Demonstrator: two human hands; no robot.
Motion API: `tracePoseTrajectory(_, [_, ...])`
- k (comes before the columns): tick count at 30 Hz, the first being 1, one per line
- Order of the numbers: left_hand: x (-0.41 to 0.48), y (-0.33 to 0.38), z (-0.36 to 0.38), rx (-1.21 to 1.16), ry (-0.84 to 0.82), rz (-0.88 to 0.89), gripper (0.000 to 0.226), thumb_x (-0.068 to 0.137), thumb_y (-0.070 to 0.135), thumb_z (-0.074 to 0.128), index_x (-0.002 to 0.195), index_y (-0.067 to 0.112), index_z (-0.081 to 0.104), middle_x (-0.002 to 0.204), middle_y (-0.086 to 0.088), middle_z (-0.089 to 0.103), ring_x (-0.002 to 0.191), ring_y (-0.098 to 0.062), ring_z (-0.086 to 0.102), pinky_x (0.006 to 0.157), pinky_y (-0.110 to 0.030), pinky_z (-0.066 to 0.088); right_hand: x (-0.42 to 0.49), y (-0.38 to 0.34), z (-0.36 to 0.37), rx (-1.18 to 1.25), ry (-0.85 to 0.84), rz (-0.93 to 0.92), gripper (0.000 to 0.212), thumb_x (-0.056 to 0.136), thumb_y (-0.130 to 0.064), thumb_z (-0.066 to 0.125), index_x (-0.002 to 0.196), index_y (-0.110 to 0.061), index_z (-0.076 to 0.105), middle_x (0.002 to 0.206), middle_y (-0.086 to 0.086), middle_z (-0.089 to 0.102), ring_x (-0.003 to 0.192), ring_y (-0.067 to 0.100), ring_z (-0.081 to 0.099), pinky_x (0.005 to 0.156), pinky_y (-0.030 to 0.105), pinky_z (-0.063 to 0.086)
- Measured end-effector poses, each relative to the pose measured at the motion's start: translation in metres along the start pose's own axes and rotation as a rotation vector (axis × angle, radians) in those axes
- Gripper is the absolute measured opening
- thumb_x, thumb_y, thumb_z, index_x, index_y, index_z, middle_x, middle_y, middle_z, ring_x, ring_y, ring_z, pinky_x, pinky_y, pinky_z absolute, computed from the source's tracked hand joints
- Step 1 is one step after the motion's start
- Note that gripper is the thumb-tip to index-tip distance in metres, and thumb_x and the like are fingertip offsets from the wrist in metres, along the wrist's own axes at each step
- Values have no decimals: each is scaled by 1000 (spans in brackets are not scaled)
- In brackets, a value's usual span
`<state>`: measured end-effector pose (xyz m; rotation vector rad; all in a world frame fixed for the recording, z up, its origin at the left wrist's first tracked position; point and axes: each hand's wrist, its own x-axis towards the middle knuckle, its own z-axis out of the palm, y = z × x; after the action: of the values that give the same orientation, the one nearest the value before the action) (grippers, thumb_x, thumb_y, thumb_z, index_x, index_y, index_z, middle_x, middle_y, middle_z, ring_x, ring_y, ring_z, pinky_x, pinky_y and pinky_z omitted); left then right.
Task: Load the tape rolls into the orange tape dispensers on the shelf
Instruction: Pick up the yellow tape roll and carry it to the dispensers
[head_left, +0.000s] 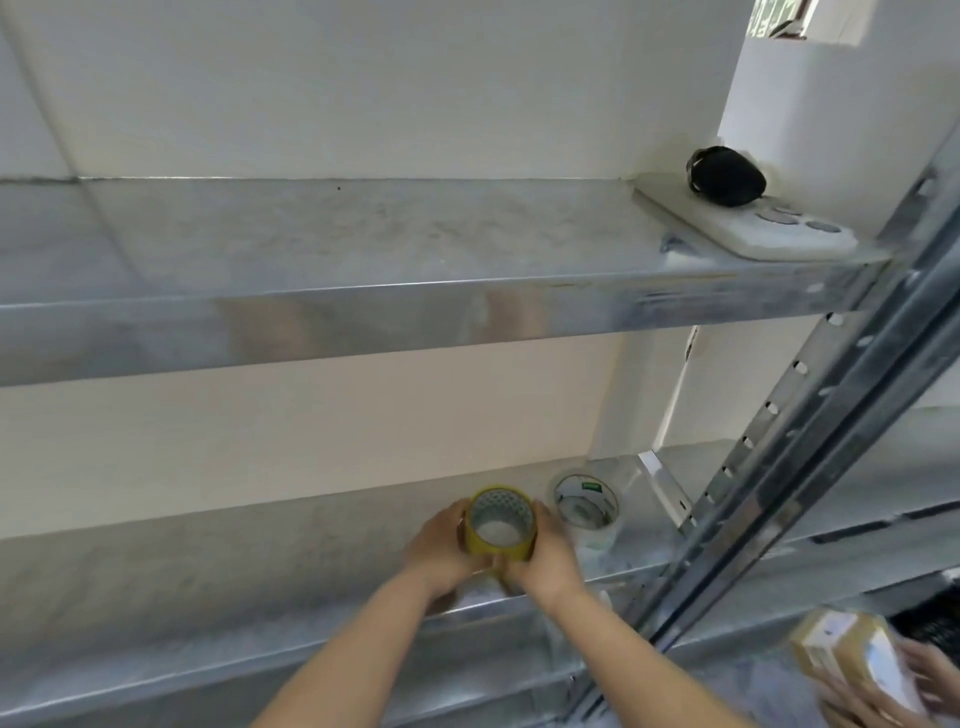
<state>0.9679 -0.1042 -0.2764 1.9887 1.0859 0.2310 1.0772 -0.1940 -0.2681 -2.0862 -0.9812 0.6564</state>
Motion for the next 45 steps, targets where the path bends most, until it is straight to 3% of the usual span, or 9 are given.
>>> tracePoseTrajectory(5, [-2,2,-5,-171,122,-36,67,59,20,83,121,18,56,121,-4,64,106,-20,59,92,-32,50,2,-9,-1,7,30,-8,68,63,-26,77,122,-8,47,114,7,61,104,23,60,86,28,48])
tracePoseTrajectory(10, [-18,2,-39,-235,250,-47,65,63,19,83,123,15,56,122,-2,63,109,-19,58,88,-23,44,10,-43,-2,47,-22,-134,54,55,-27,84,103,-18,60,102,1,67,91,15,62,75,22,46])
tracePoseTrajectory(16, [-57,-7,-95,-378,439,-70,62,66,15,82,122,14,55,121,-2,63,108,-20,59,88,-26,47,5,-97,21,135,-126,-317,60,58,-26,84,111,-17,57,102,-7,55,98,11,52,79,22,42])
tracePoseTrajectory(19, [-85,-15,-122,-423,566,-68,60,67,12,81,121,12,56,117,-3,63,104,-19,59,87,-27,48,-6,-132,39,187,-201,-420,50,59,-20,84,101,-22,57,92,-12,57,89,8,54,68,10,43])
tracePoseTrajectory(24, [-138,-41,-154,-482,784,-87,64,67,9,80,125,9,52,113,-1,59,100,-13,55,67,-1,44,-34,-178,80,253,-319,-574,40,59,-14,80,78,-37,55,80,-22,60,76,-8,59,59,2,43])
tracePoseTrajectory(30, [-202,-72,-185,-563,922,-133,69,69,11,80,130,9,50,123,-3,59,108,-12,54,85,-18,42,-78,-218,127,297,-444,-688,49,62,-18,81,106,-19,59,103,0,65,95,15,61,81,31,53])
tracePoseTrajectory(33, [-227,-92,-203,-569,949,-138,69,69,14,80,130,11,50,121,0,58,109,-10,52,79,-9,43,-98,-235,154,333,-482,-710,44,62,-15,81,88,-39,55,87,-18,60,84,-6,60,69,3,45])
tracePoseTrajectory(36, [-249,-116,-224,-535,970,-131,65,69,16,80,127,13,51,115,4,58,109,-10,52,71,-2,44,-116,-253,181,345,-507,-719,46,62,-14,82,81,-44,52,82,-25,55,80,-26,53,61,-6,38])
tracePoseTrajectory(45, [-321,-207,-315,-494,968,-134,59,68,24,81,120,25,52,120,8,58,111,-8,52,79,-11,41,-175,-327,290,319,-578,-690,64,64,-28,82,120,-21,52,121,3,53,101,10,53,85,21,41])
